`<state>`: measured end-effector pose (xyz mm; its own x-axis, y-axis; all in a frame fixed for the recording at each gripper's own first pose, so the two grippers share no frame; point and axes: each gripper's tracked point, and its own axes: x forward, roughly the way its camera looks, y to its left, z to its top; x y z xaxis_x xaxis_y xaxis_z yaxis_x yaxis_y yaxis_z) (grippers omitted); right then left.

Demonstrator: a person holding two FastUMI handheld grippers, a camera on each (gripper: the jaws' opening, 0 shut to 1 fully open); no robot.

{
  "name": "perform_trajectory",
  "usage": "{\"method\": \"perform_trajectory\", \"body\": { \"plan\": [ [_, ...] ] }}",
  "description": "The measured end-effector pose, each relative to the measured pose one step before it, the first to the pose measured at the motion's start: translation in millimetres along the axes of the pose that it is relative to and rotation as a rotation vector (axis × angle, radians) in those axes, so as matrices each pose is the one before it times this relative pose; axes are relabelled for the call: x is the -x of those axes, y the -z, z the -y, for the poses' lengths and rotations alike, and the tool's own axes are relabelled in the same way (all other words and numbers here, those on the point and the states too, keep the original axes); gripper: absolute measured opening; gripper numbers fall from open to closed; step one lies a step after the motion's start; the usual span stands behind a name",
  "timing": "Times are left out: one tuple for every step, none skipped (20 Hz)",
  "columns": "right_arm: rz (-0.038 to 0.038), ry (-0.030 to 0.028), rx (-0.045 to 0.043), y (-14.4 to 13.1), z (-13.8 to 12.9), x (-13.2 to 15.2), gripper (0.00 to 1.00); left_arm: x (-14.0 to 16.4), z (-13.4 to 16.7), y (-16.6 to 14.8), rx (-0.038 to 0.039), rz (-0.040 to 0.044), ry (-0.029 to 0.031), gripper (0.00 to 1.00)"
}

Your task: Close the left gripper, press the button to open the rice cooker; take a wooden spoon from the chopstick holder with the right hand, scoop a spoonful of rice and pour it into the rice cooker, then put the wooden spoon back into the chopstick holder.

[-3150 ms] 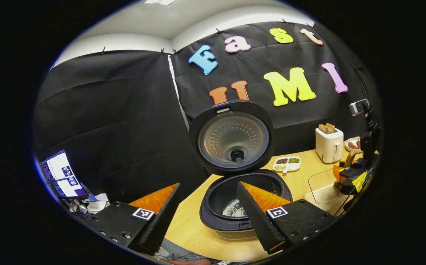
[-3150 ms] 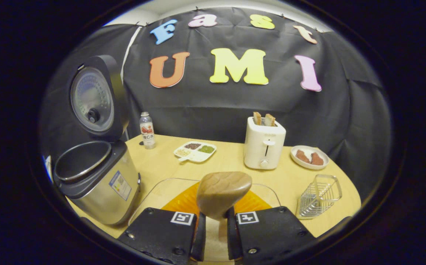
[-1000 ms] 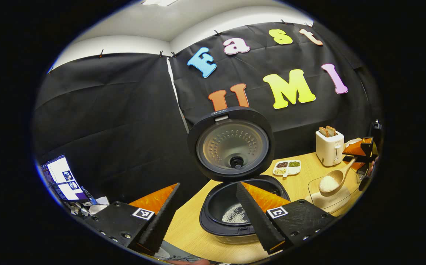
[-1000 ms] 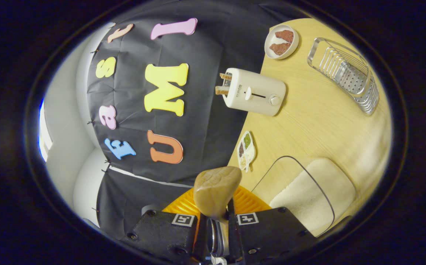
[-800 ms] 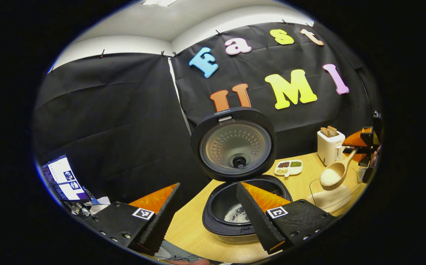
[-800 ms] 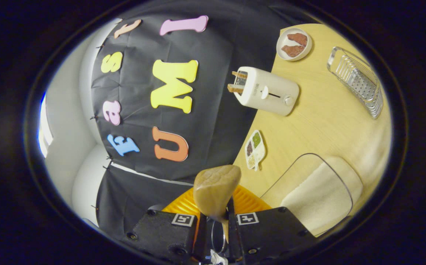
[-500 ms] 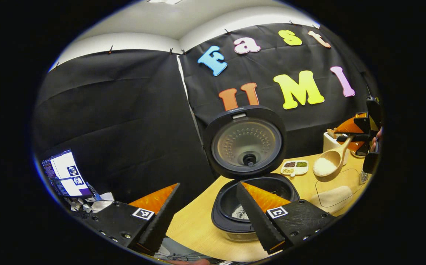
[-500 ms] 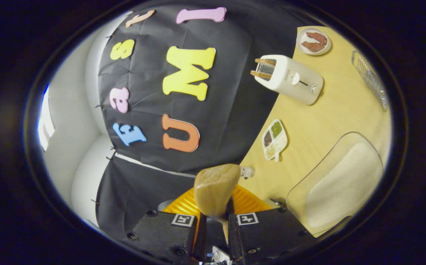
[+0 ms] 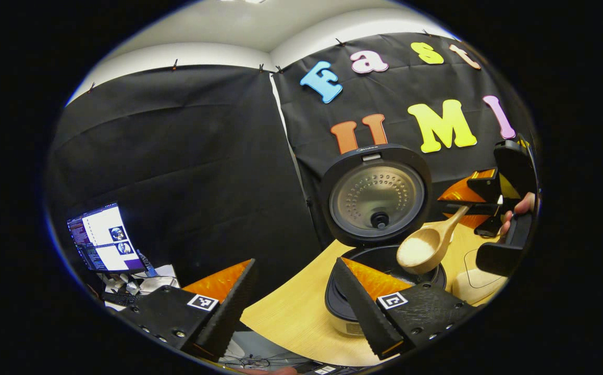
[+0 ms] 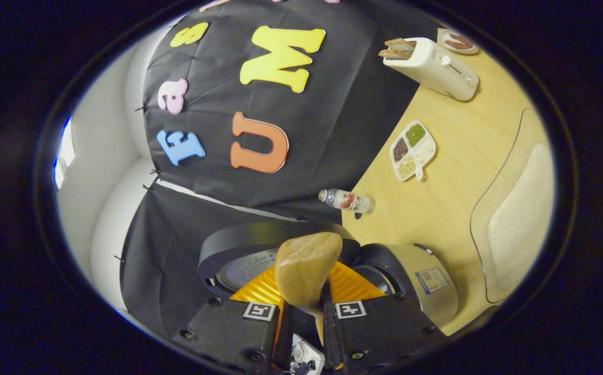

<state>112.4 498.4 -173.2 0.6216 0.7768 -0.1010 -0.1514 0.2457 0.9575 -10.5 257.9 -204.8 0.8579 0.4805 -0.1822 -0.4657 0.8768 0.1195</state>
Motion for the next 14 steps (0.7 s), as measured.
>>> {"method": "perform_trajectory", "body": {
  "plan": [
    [-0.00033,0.02147,0.03393,5.54,3.61,-3.93,0.28,0.41,-1.61,0.4,-0.00051,-0.00188,-0.00569,0.95],
    [0.00311,0.02425,0.04396,5.62,4.45,-3.38,0.29,0.26,-2.38,3.11,0.00011,-0.00359,-0.0048,0.95],
    [0.00639,0.01928,0.06926,4.72,1.78,-3.55,0.29,-0.03,-2.13,2.21,0.00204,-0.00404,-0.00418,0.96],
    [0.0007,0.02998,0.08054,5.92,1.19,-2.45,0.28,-0.38,-2.09,0.35,0.00074,-0.00287,-0.00258,0.95],
    [0.00612,0.00658,0.07089,3.72,-4.17,-1.88,0.29,-0.11,-2.15,1.02,-0.00168,-0.00114,-0.004,0.95],
    [0.00381,0.01936,0.0862,3.82,-2.67,-1.55,0.29,-0.19,-1.93,0.95,-0.00192,-0.00054,-0.00393,0.95],
    [-0.00109,0.01314,0.07956,3.85,-3.11,-2.61,0.28,0.13,-2.73,1.19,-0.00131,-0.00074,-0.00411,0.95],
    [0.0,0.00816,0.08482,3.33,-4.34,0.04,0.29,0.16,-1.27,0.82,0.0,-0.00243,-0.00368,0.95],
    [0.00563,0.0144,0.09613,3.74,-4.27,-3.16,0.29,-0.12,-0.82,0.87,-0.00165,-0.00452,-0.00095,0.95],
    [0.00049,0.01074,0.08764,1.91,-3.16,-0.06,0.29,-0.26,-2.84,1.94,-0.00162,-0.00109,-0.0047,0.96],
    [0.0099,0.00808,0.08395,-0.79,-3.66,-0.28,0.24,-0.02,-1.53,1.16,-0.00215,0.0007,-0.00298,0.96],
    [0.00533,-0.0005,0.08732,-0.16,-6.07,-1.1,0.29,0.3,-0.42,0.0,-0.00045,-0.00073,-0.0016,0.95],
    [0.00917,0.00203,0.0755,-1.5,-6.28,-0.91,0.29,0.37,-2.19,0.41,0.00083,-0.00052,-0.00342,0.95],
    [0.00694,-0.0063,0.08268,-1.17,-5.85,0.22,0.29,0.38,-0.22,1.02,-0.00092,-0.00236,-0.00209,0.96]
  ]
}}
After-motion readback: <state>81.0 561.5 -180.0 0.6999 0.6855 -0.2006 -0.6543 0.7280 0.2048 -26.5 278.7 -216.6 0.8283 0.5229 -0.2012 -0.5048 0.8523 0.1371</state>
